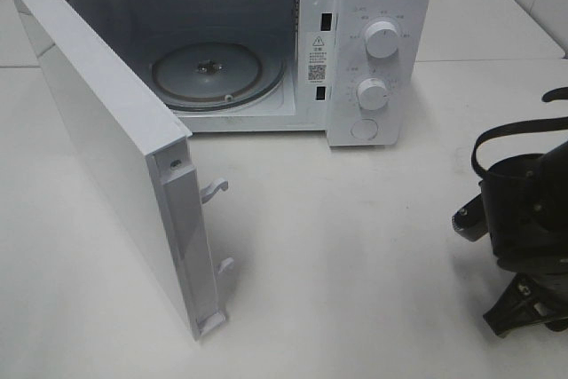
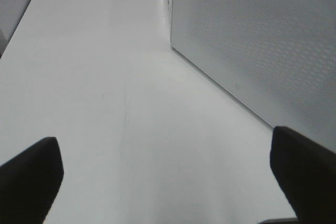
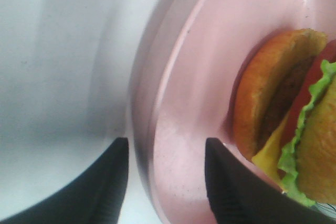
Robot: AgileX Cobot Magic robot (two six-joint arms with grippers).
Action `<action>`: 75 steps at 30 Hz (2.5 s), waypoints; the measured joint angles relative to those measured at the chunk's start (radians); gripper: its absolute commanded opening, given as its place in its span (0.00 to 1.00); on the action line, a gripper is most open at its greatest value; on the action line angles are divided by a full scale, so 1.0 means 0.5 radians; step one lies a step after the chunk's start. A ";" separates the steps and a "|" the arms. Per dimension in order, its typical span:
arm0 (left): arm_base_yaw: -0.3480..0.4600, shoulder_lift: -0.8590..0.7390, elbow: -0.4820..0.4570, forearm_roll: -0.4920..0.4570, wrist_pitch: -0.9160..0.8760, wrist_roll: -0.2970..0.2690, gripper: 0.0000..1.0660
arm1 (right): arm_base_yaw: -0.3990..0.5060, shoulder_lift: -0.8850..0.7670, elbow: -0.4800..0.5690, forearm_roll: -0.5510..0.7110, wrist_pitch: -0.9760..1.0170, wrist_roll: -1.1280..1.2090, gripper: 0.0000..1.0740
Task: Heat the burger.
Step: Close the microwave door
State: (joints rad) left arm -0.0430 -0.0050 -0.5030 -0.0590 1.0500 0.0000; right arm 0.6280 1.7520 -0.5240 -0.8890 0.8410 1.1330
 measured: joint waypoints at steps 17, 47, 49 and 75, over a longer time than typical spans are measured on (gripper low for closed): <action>0.000 0.000 0.000 0.000 0.000 0.000 0.94 | 0.000 -0.856 0.002 0.390 0.100 -0.518 0.61; 0.000 0.000 0.000 0.000 0.000 0.000 0.94 | 0.000 -2.208 -0.014 1.726 0.304 -1.852 0.71; 0.000 0.000 0.000 0.000 0.000 0.000 0.94 | 0.000 -2.302 -0.014 1.730 0.328 -1.868 0.71; 0.000 0.000 0.000 0.000 0.000 0.000 0.94 | -0.170 -2.808 0.020 1.688 0.394 -1.926 0.71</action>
State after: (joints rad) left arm -0.0430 -0.0050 -0.5030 -0.0590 1.0500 0.0000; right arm 0.5430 0.3480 -0.5140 -0.0450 1.0380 0.1700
